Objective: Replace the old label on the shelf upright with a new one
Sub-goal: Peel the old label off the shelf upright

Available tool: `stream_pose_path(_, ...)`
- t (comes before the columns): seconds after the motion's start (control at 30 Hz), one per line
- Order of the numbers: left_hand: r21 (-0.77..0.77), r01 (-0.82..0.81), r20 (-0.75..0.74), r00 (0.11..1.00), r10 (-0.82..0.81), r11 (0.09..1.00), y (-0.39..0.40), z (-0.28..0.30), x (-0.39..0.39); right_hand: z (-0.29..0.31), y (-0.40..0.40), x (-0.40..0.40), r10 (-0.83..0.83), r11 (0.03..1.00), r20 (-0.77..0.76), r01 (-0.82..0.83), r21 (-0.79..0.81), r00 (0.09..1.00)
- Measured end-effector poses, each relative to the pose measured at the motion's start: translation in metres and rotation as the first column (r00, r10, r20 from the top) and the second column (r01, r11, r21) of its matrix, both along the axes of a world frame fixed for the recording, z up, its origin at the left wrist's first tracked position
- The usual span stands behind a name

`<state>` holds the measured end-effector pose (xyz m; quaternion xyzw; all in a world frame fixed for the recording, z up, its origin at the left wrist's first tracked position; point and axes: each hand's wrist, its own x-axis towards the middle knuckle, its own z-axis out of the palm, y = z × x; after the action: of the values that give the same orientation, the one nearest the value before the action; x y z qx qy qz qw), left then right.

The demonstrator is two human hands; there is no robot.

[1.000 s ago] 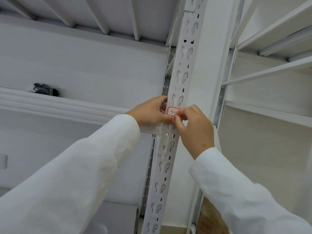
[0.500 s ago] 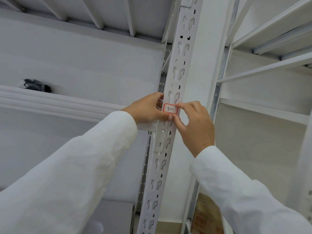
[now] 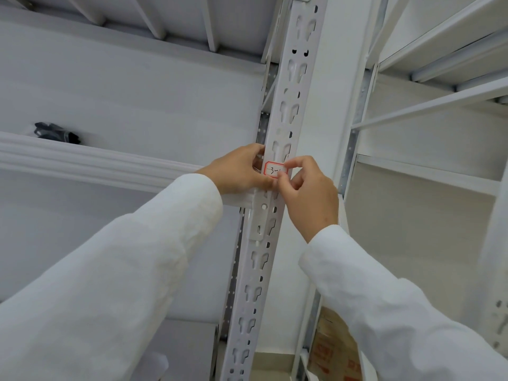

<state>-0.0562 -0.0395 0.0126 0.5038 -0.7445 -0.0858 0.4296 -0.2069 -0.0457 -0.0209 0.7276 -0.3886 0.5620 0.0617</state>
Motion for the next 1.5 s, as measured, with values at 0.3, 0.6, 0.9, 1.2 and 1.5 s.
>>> stream_pose_path(0.3,0.014,-0.03,-0.004,1.0,0.03,0.999,-0.002,-0.001,0.0,-0.001,-0.002,-0.011,-0.02,0.997,-0.04,0.017,-0.074,0.999)
stream_pose_path(0.6,0.017,-0.026,-0.01,1.0,0.027,1.0,-0.001,0.0,0.0,-0.007,-0.004,-0.007,-0.063,0.989,-0.061,0.054,-0.141,0.996)
stream_pose_path(0.9,0.018,-0.029,0.0,1.0,0.029,0.999,0.0,-0.001,-0.001,-0.009,-0.005,-0.005,-0.049,0.99,-0.05,0.042,-0.134,0.998)
stream_pose_path(1.2,0.015,-0.034,-0.011,0.999,0.034,0.999,0.002,0.001,-0.003,0.01,-0.001,-0.012,-0.073,0.997,-0.24,0.067,-0.035,0.968)
stream_pose_path(1.5,0.032,-0.032,-0.012,0.999,0.032,0.999,-0.001,-0.001,-0.001,0.004,-0.004,-0.015,-0.069,0.989,-0.103,0.054,-0.135,0.992)
